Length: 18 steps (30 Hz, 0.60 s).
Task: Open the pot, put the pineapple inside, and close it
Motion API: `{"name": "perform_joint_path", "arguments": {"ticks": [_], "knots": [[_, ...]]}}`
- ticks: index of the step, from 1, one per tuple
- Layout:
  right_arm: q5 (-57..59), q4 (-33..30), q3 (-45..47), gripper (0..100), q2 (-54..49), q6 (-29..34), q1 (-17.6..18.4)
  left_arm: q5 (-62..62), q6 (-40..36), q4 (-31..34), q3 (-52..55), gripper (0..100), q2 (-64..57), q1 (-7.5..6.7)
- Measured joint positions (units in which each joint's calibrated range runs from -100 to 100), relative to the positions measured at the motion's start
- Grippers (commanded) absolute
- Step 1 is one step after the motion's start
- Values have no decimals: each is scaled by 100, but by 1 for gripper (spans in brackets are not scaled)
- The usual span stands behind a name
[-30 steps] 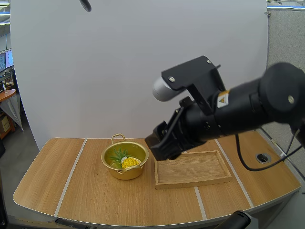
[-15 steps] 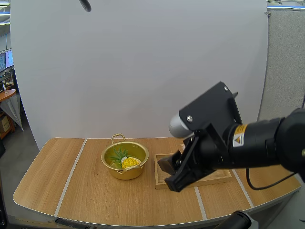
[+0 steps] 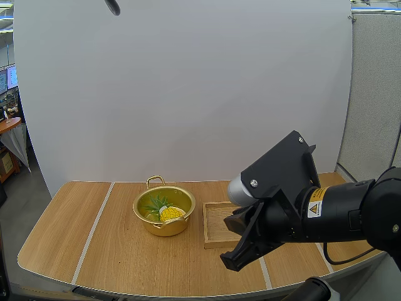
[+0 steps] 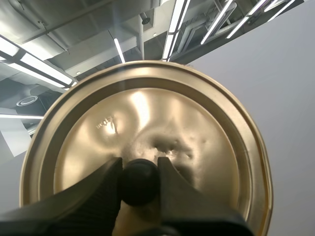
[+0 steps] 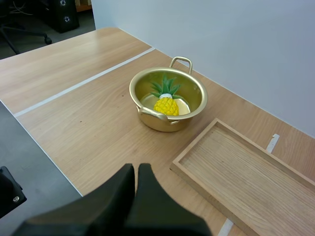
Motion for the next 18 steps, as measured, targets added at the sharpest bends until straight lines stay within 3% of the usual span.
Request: {"name": "perform_joint_path", "arguments": {"ticks": [18], "knots": [[0,-154,0,0,-141,114,0,0,0,0,0,0,0,0]]}}
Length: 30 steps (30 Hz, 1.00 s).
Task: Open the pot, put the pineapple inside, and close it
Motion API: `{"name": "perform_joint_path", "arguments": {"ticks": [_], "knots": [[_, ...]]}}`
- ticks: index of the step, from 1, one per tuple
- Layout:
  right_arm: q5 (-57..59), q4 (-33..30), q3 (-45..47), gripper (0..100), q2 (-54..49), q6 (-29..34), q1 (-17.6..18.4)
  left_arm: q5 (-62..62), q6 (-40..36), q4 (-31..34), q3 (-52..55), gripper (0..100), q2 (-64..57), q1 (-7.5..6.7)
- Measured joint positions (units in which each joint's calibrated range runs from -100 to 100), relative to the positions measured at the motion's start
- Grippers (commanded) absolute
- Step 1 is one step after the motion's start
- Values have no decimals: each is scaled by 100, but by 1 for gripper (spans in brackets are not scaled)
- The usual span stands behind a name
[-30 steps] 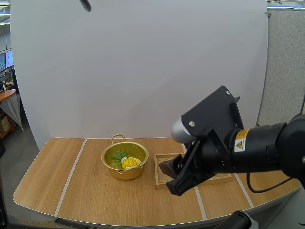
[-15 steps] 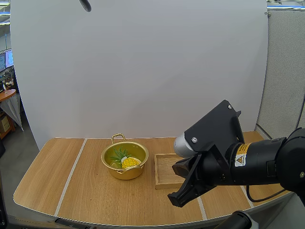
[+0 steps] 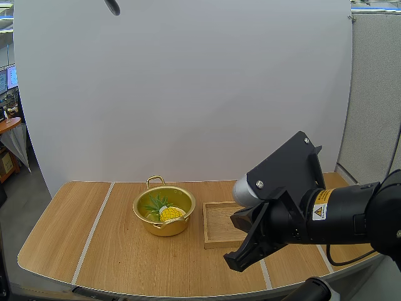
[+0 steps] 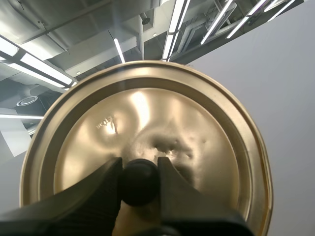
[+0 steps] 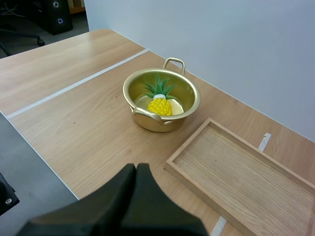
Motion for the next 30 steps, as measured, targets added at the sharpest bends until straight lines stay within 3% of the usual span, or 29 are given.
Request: {"name": "perform_joint_path", "arguments": {"ticks": [18,26,30], "knots": [[0,-48,0,0,0,-5,0,0,0,0,0,0,0,0],[0,-135,0,0,0,-5,0,2002,-27,-36,0,0,-15,0],[0,-154,0,0,0,-5,0,2174,-18,-36,0,0,-15,0]]}}
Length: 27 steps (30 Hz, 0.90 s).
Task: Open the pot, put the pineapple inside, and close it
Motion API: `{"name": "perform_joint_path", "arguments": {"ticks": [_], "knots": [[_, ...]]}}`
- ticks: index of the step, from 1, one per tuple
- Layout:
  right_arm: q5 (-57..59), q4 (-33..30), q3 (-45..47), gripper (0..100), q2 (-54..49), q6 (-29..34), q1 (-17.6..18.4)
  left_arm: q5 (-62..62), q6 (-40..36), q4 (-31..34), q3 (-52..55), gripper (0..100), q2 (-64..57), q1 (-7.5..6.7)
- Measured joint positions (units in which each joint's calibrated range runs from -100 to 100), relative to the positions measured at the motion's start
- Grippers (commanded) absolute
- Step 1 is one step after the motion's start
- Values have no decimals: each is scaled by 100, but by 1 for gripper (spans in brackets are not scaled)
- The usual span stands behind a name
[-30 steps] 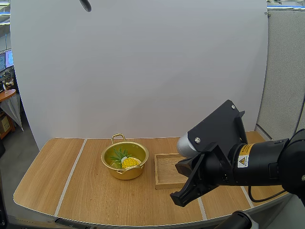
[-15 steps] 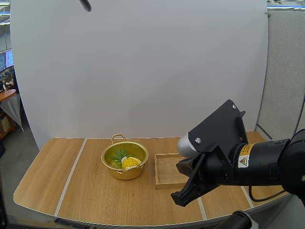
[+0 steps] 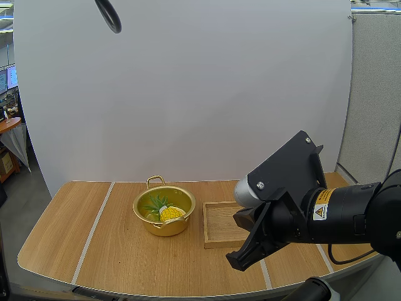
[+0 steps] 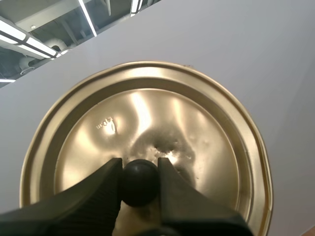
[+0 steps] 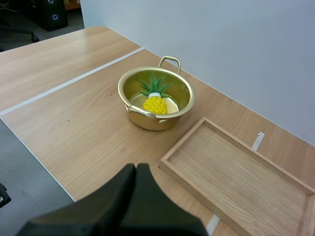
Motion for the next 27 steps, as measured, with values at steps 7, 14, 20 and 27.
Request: {"name": "perform_joint_path", "arguments": {"ticks": [7,14,20,27], "knots": [[0,-4,0,0,0,0,0,18,9,66,75,0,-29,0],[0,-18,0,0,0,0,0,18,-59,153,75,0,-29,0],[0,-18,0,0,0,0,0,18,-59,153,122,0,-42,0],[0,-18,10,0,0,0,0,18,5,163,1196,0,-451,0]]}}
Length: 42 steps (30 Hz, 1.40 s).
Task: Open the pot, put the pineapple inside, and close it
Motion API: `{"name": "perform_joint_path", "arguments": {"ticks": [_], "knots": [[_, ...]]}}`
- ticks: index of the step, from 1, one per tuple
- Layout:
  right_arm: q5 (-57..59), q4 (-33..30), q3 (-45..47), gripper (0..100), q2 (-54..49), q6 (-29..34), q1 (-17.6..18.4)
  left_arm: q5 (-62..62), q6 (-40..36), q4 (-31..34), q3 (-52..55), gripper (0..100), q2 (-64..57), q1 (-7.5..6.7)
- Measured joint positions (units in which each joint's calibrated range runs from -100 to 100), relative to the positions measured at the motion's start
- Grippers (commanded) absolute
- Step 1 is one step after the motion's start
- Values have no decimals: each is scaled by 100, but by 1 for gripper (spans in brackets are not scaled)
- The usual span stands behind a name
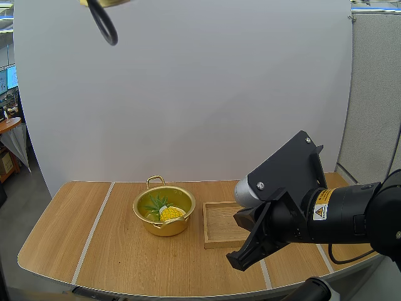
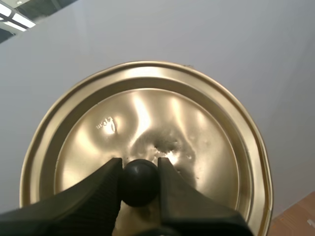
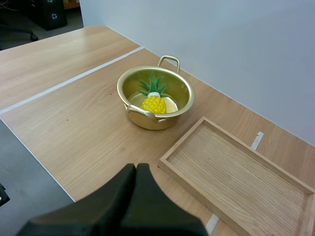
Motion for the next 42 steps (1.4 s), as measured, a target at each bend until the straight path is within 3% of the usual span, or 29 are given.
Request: {"name": "perform_joint_path", "arguments": {"ticks": [29,42], "knots": [[0,0,16,0,0,0,0,0,780,-361,4841,0,-973,0],[0,0,16,0,0,0,0,0,1004,-459,6077,0,-973,0]]}}
